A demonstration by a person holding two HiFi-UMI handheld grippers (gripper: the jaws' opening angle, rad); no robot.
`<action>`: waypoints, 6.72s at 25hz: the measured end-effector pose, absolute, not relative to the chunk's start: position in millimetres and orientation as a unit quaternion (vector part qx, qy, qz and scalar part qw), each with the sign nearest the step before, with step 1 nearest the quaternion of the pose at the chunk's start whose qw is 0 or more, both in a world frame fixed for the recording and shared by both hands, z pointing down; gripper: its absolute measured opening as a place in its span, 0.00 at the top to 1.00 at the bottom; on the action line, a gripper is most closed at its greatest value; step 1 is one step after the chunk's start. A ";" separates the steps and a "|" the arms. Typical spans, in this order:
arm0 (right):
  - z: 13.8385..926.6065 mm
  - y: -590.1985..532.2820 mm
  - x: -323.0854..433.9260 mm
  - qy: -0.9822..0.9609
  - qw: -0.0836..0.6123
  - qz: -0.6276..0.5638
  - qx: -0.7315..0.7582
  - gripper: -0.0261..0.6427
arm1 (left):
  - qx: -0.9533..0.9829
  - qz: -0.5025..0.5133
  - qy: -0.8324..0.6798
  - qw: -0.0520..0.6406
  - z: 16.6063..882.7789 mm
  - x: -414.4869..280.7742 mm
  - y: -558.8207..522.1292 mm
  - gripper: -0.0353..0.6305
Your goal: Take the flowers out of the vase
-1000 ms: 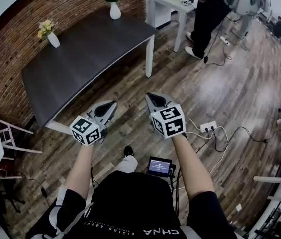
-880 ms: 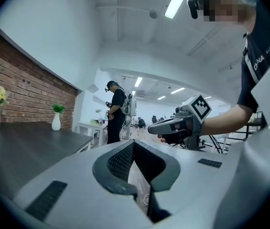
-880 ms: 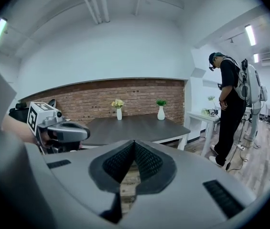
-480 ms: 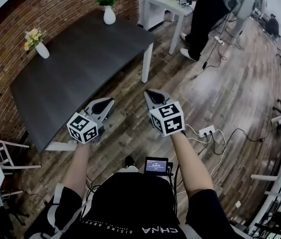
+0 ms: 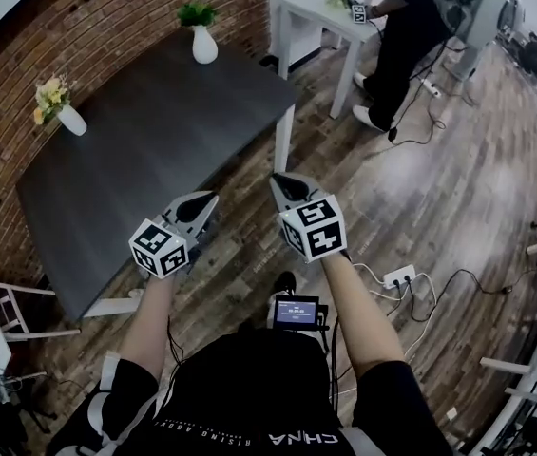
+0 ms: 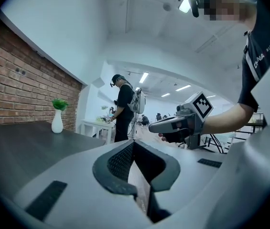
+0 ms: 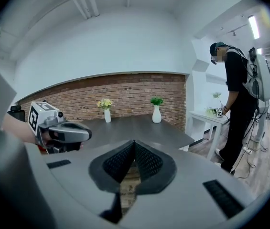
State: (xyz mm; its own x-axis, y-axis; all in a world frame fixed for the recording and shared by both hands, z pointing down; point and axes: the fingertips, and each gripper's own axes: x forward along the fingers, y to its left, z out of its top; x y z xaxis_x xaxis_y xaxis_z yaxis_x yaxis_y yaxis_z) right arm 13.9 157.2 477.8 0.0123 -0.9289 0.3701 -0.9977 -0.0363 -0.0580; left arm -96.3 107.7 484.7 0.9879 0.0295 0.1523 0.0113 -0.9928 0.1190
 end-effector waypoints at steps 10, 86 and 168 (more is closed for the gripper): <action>458.9 77.7 133.2 -0.717 0.106 0.143 0.674 0.95 | 0.996 0.074 -0.037 0.044 458.3 18.5 35.7 0.94; 482.6 -439.9 281.1 -0.822 0.110 0.171 0.532 0.95 | 0.971 0.065 -0.203 0.105 506.3 207.3 -448.1 0.93; 273.7 -497.2 269.4 -0.864 -0.021 -0.034 0.502 0.87 | 0.966 0.068 -0.247 0.041 472.7 207.6 -501.5 0.56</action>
